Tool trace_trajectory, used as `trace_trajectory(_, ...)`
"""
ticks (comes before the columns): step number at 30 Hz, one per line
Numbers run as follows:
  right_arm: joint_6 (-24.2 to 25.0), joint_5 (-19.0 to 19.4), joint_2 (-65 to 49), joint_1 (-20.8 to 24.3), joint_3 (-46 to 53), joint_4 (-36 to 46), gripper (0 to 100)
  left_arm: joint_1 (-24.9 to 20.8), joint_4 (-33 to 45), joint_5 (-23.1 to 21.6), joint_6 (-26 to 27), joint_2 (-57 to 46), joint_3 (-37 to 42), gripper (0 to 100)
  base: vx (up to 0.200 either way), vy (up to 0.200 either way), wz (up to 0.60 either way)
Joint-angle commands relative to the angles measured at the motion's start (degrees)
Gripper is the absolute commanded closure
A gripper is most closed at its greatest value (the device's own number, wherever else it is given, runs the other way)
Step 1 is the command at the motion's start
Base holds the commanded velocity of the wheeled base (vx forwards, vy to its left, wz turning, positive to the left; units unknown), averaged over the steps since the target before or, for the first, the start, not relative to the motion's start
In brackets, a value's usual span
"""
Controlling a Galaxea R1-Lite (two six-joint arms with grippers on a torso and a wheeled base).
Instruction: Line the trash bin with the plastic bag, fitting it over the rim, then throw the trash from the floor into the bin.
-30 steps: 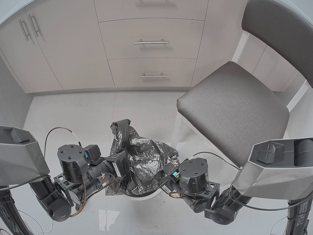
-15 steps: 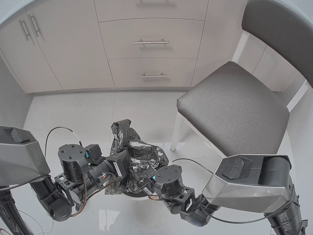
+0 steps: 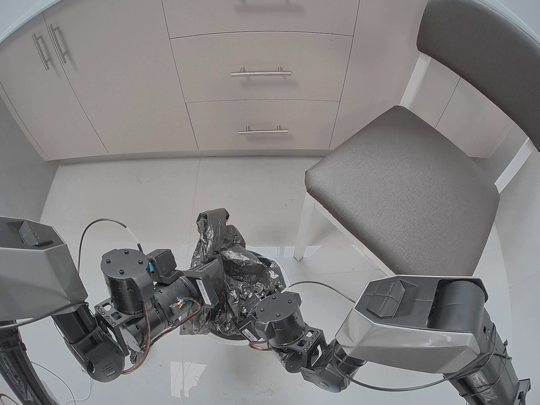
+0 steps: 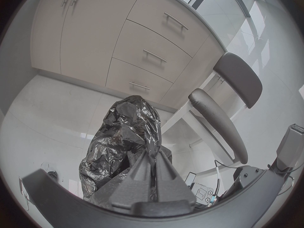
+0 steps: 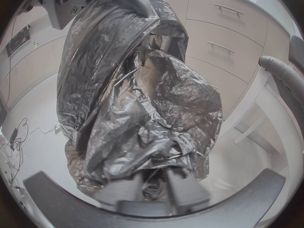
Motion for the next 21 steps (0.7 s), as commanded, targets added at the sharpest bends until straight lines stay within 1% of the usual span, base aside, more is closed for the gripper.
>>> trace_trajectory(1,0.73,-0.03,0.09,0.28,-0.08,-0.13,0,-0.01,-0.02,0.08,-0.04,0.06,0.01,100,0.0,0.0,0.0)
trace_trajectory(7,3.37,-0.2,-3.43,1.77,3.09,0.14,0,-0.01,-0.02,0.08,-0.21,0.06,0.01,100,0.0,0.0,0.0)
trace_trajectory(11,3.46,-0.64,-7.47,1.68,8.98,-0.48,0,-0.01,-0.02,0.08,-0.21,0.06,0.01,100,0.0,0.0,0.0)
trace_trajectory(15,3.46,-0.73,-9.58,1.07,12.32,-1.27,0,-0.1,-0.02,0.08,-0.04,-0.03,-0.08,100,0.0,0.0,0.0)
trace_trajectory(21,3.46,-1.61,-12.83,0.72,19.17,-4.96,0,-0.19,-0.02,0.26,-0.21,0.06,-0.25,100,0.0,0.0,0.0)
